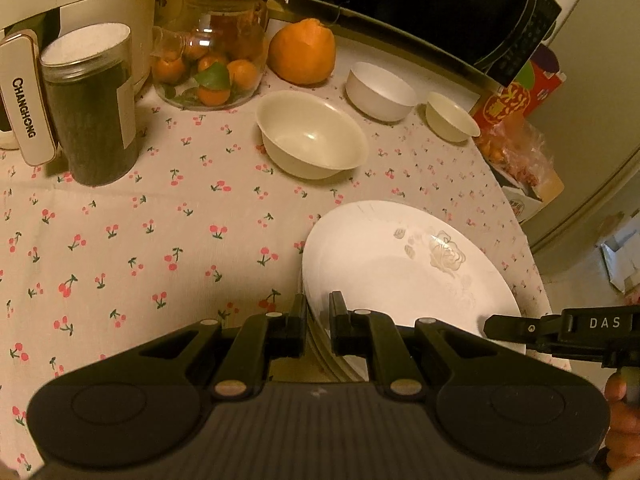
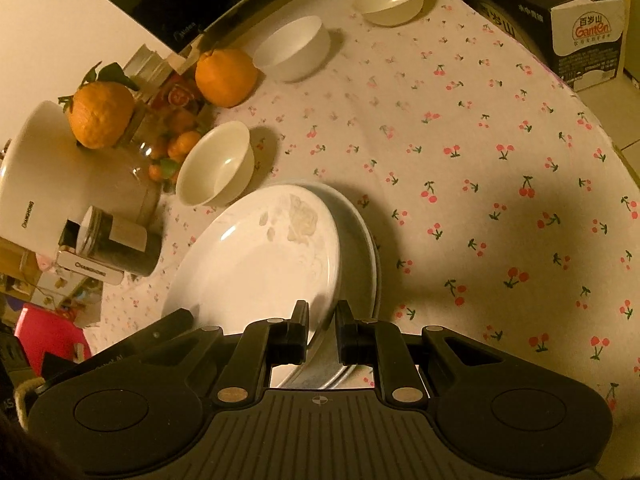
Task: Organize plates and bowls
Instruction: 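Lower the white plate onto the blue plates and open both grippers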
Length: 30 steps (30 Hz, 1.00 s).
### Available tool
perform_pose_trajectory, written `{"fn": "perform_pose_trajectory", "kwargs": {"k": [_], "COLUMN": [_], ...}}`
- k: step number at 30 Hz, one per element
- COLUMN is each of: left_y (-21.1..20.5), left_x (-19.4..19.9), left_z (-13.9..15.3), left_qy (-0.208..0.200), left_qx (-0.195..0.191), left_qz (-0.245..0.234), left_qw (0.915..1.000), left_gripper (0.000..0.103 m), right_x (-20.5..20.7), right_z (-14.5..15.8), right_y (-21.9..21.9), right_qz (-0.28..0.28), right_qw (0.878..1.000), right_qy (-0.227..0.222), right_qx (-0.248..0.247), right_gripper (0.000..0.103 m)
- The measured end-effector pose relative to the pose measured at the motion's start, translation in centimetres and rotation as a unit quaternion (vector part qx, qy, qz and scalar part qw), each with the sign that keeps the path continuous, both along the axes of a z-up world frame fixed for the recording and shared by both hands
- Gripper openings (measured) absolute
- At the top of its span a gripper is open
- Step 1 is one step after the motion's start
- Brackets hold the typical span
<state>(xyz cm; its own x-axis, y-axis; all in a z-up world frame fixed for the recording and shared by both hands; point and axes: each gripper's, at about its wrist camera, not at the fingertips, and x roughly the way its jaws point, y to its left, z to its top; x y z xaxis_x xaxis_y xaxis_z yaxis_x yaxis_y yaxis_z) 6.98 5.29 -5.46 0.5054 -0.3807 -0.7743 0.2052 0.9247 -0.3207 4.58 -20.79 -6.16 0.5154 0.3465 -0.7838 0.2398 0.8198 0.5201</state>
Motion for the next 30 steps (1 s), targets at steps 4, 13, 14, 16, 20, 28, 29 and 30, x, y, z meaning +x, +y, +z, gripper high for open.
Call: {"fn": "perform_pose_trajectory", "kwargs": {"k": [4, 13, 14, 16, 20, 28, 29, 30], "left_y": [-0.2, -0.3, -0.3, -0.3, -0.4, -0.6, -0.6, -0.6], "left_x": [-0.1, -0.1, -0.1, -0.1, -0.2, -0.2, -0.1, -0.1], "left_z": [-0.2, -0.2, -0.2, -0.2, -0.2, -0.2, -0.2, -0.2], "left_qy": [0.004, 0.004, 0.004, 0.005, 0.005, 0.006, 0.006, 0.007], "left_qx": [0.003, 0.007, 0.007, 0.008, 0.011, 0.02, 0.02, 0.021], "left_qz": [-0.002, -0.006, -0.006, -0.007, -0.01, -0.018, -0.019, -0.02], "left_qw": [1.0, 0.9999, 0.9999, 0.9999, 0.9999, 0.9996, 0.9996, 0.9996], "left_gripper": [0.009, 0.009, 0.009, 0.009, 0.009, 0.009, 0.009, 0.009], "right_x": [0.0, 0.0, 0.0, 0.0, 0.1, 0.2, 0.2, 0.2], "right_z": [-0.2, -0.2, -0.2, 0.0, 0.2, 0.5, 0.6, 0.6], "right_y": [0.1, 0.5, 0.5, 0.7, 0.9, 1.0, 1.1, 1.1], "right_qz": [0.003, 0.008, 0.009, 0.012, 0.017, 0.024, 0.025, 0.026], "right_qw": [1.0, 1.0, 1.0, 0.999, 0.999, 0.998, 0.998, 0.998], "right_qy": [0.007, 0.007, 0.006, 0.005, 0.002, -0.002, -0.003, -0.003], "right_qx": [-0.009, -0.025, -0.028, -0.035, -0.047, -0.061, -0.063, -0.065], "right_gripper": [0.015, 0.015, 0.015, 0.015, 0.015, 0.016, 0.016, 0.017]}}
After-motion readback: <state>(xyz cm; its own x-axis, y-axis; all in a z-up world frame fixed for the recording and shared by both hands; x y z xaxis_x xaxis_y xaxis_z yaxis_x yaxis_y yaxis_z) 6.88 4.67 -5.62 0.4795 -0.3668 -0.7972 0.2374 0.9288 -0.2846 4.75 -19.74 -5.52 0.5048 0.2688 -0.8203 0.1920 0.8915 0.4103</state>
